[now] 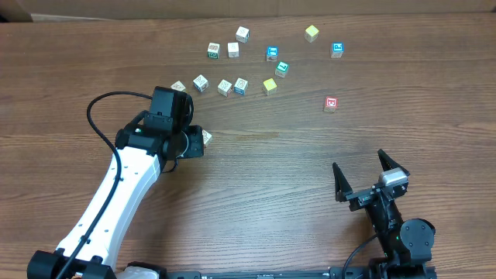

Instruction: Form a circle

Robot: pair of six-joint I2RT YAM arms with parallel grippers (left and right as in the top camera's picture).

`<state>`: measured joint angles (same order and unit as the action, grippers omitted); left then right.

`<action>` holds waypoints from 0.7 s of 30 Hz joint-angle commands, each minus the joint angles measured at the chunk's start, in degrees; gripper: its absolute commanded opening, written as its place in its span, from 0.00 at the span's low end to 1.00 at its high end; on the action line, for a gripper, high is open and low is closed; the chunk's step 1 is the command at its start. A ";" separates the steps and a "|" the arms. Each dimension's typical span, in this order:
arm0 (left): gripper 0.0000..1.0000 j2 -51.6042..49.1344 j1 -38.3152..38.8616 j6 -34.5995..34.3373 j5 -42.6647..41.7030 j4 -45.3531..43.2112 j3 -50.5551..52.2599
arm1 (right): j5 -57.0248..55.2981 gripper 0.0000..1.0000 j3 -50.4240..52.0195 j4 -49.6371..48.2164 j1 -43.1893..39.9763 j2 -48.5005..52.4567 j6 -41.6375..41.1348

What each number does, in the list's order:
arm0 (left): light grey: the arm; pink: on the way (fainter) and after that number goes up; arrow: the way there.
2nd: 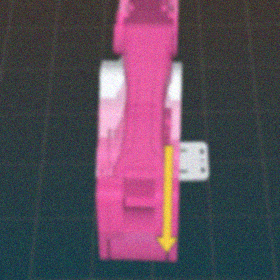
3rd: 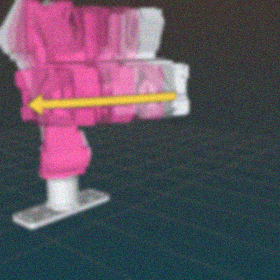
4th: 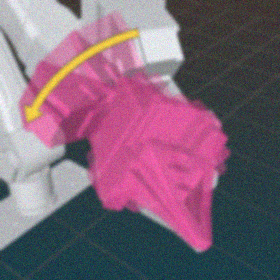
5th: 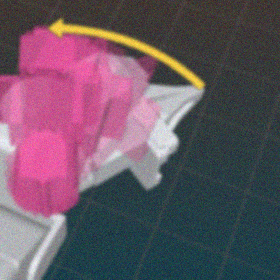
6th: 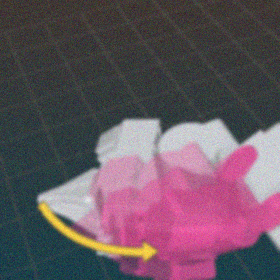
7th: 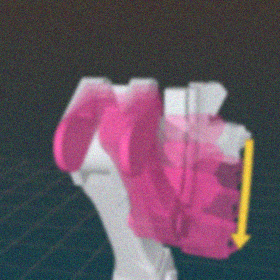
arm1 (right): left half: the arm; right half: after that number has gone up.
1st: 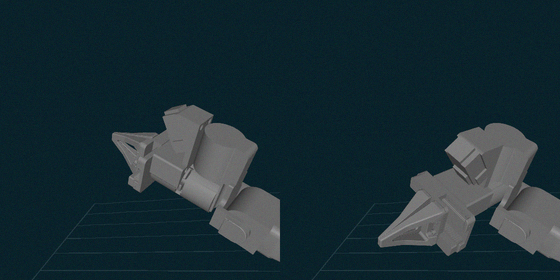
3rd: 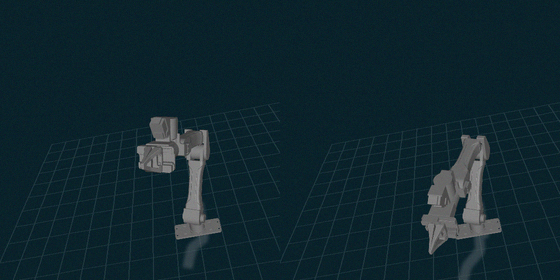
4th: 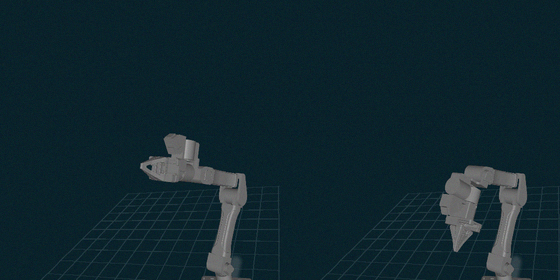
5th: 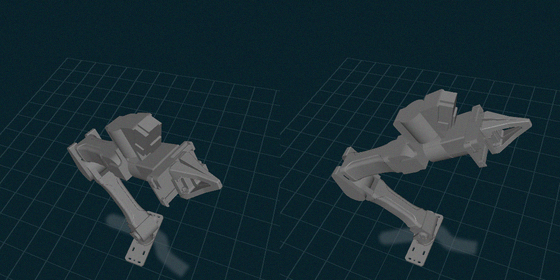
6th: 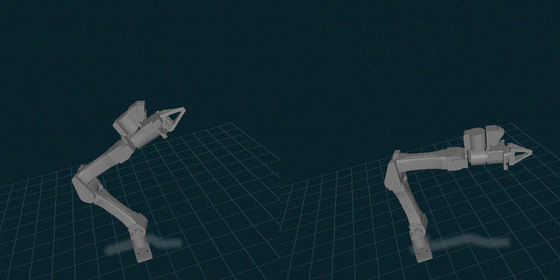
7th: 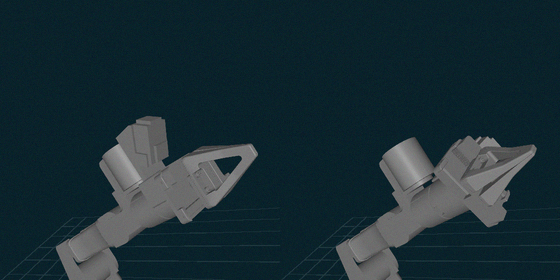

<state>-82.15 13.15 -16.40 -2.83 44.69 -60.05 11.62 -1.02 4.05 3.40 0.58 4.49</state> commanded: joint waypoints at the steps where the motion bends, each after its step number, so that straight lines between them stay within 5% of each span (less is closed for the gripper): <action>1: 0.04 -0.26 0.04 -0.31 -0.61 -0.20 0.57 | 0.00 1.00 0.57 -0.31 -0.11 -0.42 0.04; 21: 0.04 -0.26 0.07 -0.33 -0.90 -1.44 0.81 | 0.00 1.00 0.57 -0.31 -0.11 -0.42 0.04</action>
<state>-82.15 13.15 -16.38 -2.83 43.46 -59.90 11.60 -1.02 4.03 3.40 0.58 4.51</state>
